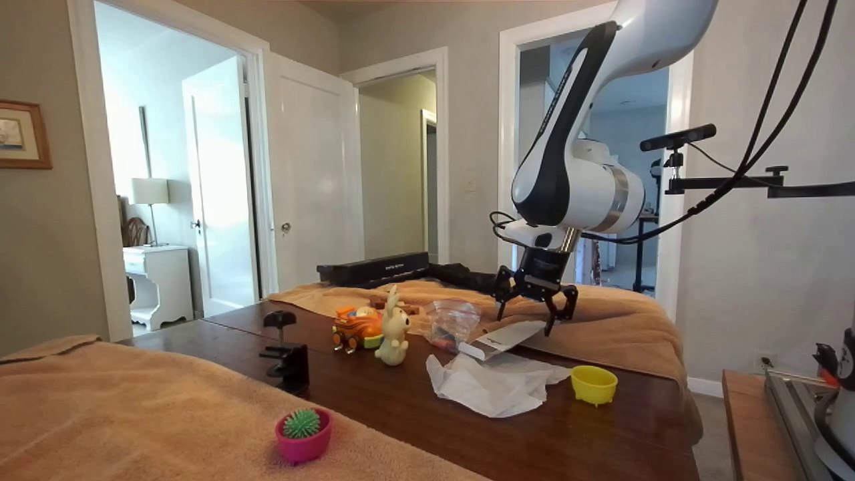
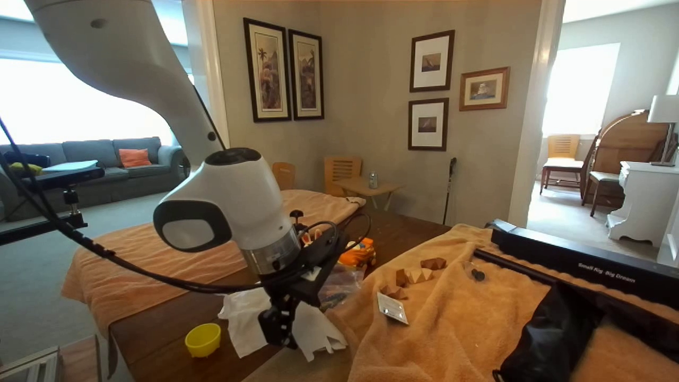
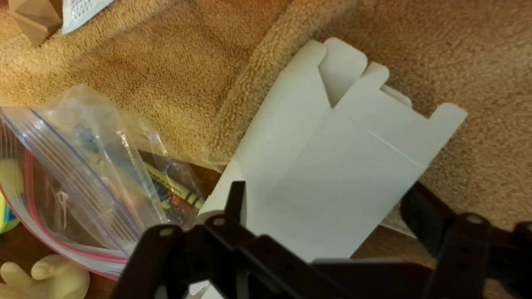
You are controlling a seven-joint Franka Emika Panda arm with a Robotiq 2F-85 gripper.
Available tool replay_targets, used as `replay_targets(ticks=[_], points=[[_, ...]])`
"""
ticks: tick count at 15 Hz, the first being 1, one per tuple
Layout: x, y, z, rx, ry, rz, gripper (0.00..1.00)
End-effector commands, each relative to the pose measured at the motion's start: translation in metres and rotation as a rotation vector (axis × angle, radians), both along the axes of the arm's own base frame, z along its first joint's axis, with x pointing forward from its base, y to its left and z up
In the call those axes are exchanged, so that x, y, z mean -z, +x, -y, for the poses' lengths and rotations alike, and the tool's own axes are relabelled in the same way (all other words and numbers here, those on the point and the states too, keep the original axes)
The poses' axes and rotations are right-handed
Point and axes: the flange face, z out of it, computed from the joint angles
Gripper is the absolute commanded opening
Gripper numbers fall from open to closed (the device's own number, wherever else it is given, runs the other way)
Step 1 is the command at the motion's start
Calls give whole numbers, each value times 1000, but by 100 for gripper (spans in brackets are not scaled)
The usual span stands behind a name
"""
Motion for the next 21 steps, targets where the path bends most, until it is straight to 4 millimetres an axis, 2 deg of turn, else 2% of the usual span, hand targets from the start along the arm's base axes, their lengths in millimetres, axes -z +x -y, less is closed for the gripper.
replay_targets(ticks=[1,3,4,5,6,7,9,10,18,21], points=[[-6,0,4,-3,-10,17,66],[-5,-1,5,-1,-10,16,51],[-5,-1,6,-1,-10,15,50],[-5,-1,6,1,-9,15,74],[-6,-1,7,2,-8,15,82],[-6,-1,7,1,-8,16,84],[-9,0,7,2,-3,18,96],[-10,0,7,3,-2,20,99],[-17,-1,23,55,10,26,100],[-19,6,28,61,19,33,100]])
